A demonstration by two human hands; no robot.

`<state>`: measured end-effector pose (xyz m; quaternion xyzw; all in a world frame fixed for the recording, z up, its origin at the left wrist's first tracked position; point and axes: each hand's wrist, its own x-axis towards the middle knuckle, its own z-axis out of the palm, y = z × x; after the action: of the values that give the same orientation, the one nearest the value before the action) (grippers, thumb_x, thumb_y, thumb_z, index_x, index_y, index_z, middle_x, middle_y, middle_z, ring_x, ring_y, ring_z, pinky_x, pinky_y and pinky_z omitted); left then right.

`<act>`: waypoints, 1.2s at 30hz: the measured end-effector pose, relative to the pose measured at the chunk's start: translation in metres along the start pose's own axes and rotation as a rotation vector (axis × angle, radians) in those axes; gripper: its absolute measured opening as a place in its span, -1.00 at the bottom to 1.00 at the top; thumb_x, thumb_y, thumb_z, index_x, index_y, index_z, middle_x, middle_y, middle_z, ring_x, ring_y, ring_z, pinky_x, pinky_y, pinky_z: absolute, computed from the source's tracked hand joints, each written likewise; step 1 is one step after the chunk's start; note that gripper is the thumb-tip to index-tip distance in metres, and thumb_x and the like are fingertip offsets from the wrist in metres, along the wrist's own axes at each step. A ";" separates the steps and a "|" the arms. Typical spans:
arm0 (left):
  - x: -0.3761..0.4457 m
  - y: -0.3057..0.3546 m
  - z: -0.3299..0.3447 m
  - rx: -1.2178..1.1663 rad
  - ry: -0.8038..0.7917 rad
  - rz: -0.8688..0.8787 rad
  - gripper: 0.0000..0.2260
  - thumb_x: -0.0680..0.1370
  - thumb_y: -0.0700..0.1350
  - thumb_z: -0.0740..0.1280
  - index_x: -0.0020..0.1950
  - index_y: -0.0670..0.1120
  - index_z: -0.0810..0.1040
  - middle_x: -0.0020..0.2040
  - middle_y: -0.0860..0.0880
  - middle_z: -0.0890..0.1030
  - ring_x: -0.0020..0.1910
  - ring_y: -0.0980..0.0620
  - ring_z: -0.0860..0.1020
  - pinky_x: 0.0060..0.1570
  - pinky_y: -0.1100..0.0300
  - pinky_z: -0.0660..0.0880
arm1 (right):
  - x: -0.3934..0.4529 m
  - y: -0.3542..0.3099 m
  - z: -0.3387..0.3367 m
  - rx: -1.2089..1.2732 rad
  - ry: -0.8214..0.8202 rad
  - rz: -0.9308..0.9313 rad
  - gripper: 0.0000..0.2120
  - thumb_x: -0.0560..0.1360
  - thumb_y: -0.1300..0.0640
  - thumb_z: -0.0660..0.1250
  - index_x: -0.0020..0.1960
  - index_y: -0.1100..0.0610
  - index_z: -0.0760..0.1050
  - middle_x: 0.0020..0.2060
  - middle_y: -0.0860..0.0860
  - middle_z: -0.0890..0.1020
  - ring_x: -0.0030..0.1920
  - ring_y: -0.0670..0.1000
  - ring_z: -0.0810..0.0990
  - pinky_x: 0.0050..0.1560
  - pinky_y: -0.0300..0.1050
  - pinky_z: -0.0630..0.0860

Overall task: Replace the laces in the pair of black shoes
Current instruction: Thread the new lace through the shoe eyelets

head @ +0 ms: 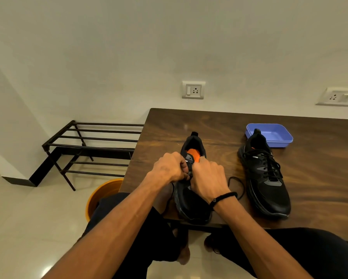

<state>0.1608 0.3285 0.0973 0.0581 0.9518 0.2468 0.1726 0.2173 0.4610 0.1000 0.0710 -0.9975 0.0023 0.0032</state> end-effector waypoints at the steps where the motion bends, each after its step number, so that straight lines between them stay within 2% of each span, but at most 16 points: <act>1: 0.000 0.000 0.000 -0.003 0.008 -0.001 -0.86 0.43 -0.03 0.61 -0.17 0.07 0.66 -0.15 0.11 0.66 -0.07 0.09 0.65 0.13 0.03 0.64 | 0.000 0.000 0.000 0.012 0.007 0.012 -0.73 0.57 -0.01 0.39 0.15 0.16 0.53 0.12 0.15 0.55 0.09 0.24 0.62 -0.09 0.06 0.46; 5: 0.000 0.000 0.000 -0.022 0.019 -0.011 -0.86 0.45 0.02 0.59 -0.13 0.09 0.65 -0.11 0.09 0.66 -0.04 0.07 0.65 0.13 0.01 0.63 | 0.000 0.001 -0.002 0.011 0.030 0.056 -0.73 0.60 0.02 0.37 0.18 0.18 0.51 0.14 0.14 0.50 0.09 0.22 0.60 -0.14 0.02 0.39; 10: -0.001 -0.001 -0.001 -0.028 0.064 -0.020 -0.89 0.51 -0.09 0.53 -0.14 0.10 0.64 -0.12 0.10 0.65 -0.02 0.06 0.65 0.16 0.00 0.62 | 0.004 0.003 -0.003 -0.047 0.035 0.005 -0.85 0.62 0.16 0.33 0.17 0.15 0.51 0.14 0.12 0.48 0.06 0.18 0.59 -0.17 0.03 0.41; 18: -0.005 0.003 -0.002 0.011 0.004 0.021 -0.80 0.50 -0.10 0.55 -0.20 0.11 0.57 -0.09 0.07 0.65 -0.01 0.05 0.65 0.18 0.02 0.61 | 0.009 0.001 -0.007 -0.141 -0.020 -0.069 -0.79 0.63 0.10 0.32 0.23 0.15 0.51 0.17 0.12 0.50 0.12 0.19 0.60 -0.10 0.05 0.40; 24: -0.006 0.003 -0.002 0.019 -0.016 0.024 -0.84 0.49 -0.10 0.56 -0.16 0.09 0.61 -0.09 0.07 0.64 -0.02 0.05 0.64 0.16 0.03 0.62 | 0.018 0.007 -0.008 -0.071 -0.009 -0.067 -0.84 0.58 0.08 0.39 0.10 0.13 0.51 0.06 0.10 0.56 0.06 0.20 0.63 -0.04 0.08 0.55; 28: -0.007 0.004 -0.001 0.036 -0.004 0.020 -0.84 0.48 -0.09 0.56 -0.17 0.10 0.61 -0.10 0.08 0.65 -0.02 0.04 0.65 0.15 0.02 0.62 | 0.021 0.011 -0.003 -0.052 0.013 -0.081 -0.80 0.54 0.05 0.43 0.07 0.13 0.51 0.03 0.09 0.56 0.04 0.20 0.63 -0.13 0.04 0.43; 31: -0.006 0.004 0.000 0.034 0.003 0.020 -0.82 0.52 -0.17 0.51 -0.17 0.09 0.60 -0.09 0.07 0.64 0.00 0.05 0.65 0.17 0.02 0.61 | 0.022 0.019 0.004 0.127 -0.014 -0.029 -0.84 0.47 0.08 0.46 -0.14 0.09 0.48 -0.16 0.03 0.56 -0.08 0.16 0.65 -0.21 -0.03 0.47; 33: -0.006 0.005 0.002 0.023 0.022 0.017 -0.82 0.52 -0.20 0.50 -0.17 0.07 0.62 -0.14 0.10 0.64 -0.03 0.08 0.65 0.17 0.04 0.61 | 0.021 0.029 0.011 0.331 -0.069 0.011 -0.86 0.41 0.13 0.45 -0.29 0.08 0.53 -0.32 -0.03 0.60 -0.21 0.05 0.64 -0.24 -0.04 0.56; 36: -0.004 0.004 0.002 -0.017 0.041 -0.009 -0.90 0.51 -0.20 0.50 -0.11 0.00 0.68 -0.16 0.08 0.67 -0.05 0.10 0.66 0.16 0.05 0.62 | 0.019 0.038 0.024 0.527 -0.066 0.002 -0.85 0.43 0.20 0.42 -0.32 0.08 0.62 -0.38 -0.05 0.64 -0.28 -0.09 0.62 -0.13 0.00 0.63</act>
<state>0.1657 0.3325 0.0988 0.0474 0.9533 0.2551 0.1544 0.1926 0.4962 0.0763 0.0684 -0.9620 0.2599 -0.0478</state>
